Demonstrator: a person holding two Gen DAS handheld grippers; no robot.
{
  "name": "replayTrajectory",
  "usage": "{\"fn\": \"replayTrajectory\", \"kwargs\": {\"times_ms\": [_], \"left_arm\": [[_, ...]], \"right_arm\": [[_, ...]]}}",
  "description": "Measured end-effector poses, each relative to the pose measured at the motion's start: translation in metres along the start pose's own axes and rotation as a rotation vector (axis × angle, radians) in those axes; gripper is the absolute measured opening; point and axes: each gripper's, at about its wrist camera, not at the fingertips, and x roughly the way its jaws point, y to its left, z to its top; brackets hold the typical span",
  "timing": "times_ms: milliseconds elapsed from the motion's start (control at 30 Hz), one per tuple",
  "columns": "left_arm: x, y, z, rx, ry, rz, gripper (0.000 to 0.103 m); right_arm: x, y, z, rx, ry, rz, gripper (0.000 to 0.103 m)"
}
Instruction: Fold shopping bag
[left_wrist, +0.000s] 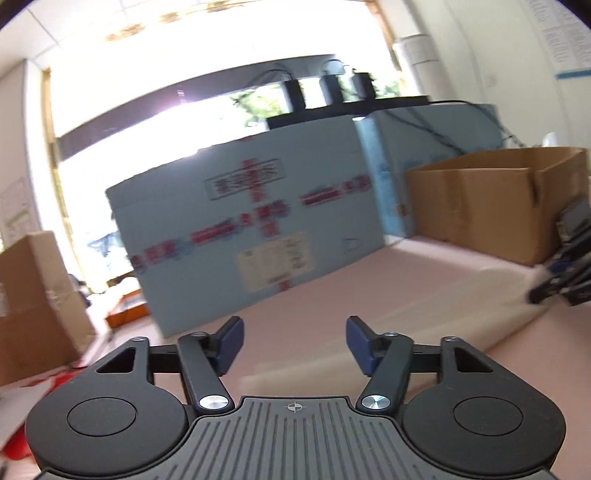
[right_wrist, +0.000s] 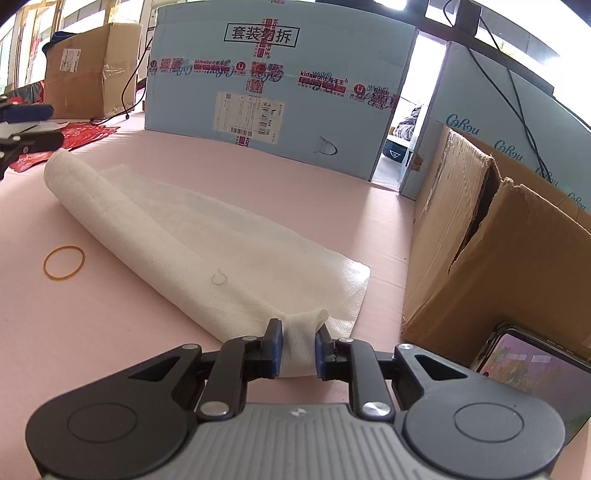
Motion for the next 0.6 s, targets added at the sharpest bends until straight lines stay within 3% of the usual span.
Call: {"fn": "replayTrajectory", "kwargs": {"times_ms": [67,200,333,600], "left_arm": [[0.016,-0.010,-0.002,0.020,0.049,-0.050,0.027],[0.044,-0.022,-0.016,0.091,0.205,-0.108,0.028],[0.043,-0.019,-0.020,0.062,0.217,-0.117,0.028],[0.041,-0.020,-0.022,0.060,0.211,-0.116,0.028]], "right_arm": [[0.000,0.001,0.001,-0.008,-0.003,-0.007,0.022],[-0.002,0.004,-0.001,-0.026,-0.012,-0.031,0.026],[-0.005,0.003,-0.004,-0.026,-0.015,-0.102,0.043],[-0.022,0.003,-0.019,-0.071,-0.005,-0.284,0.044]]}}
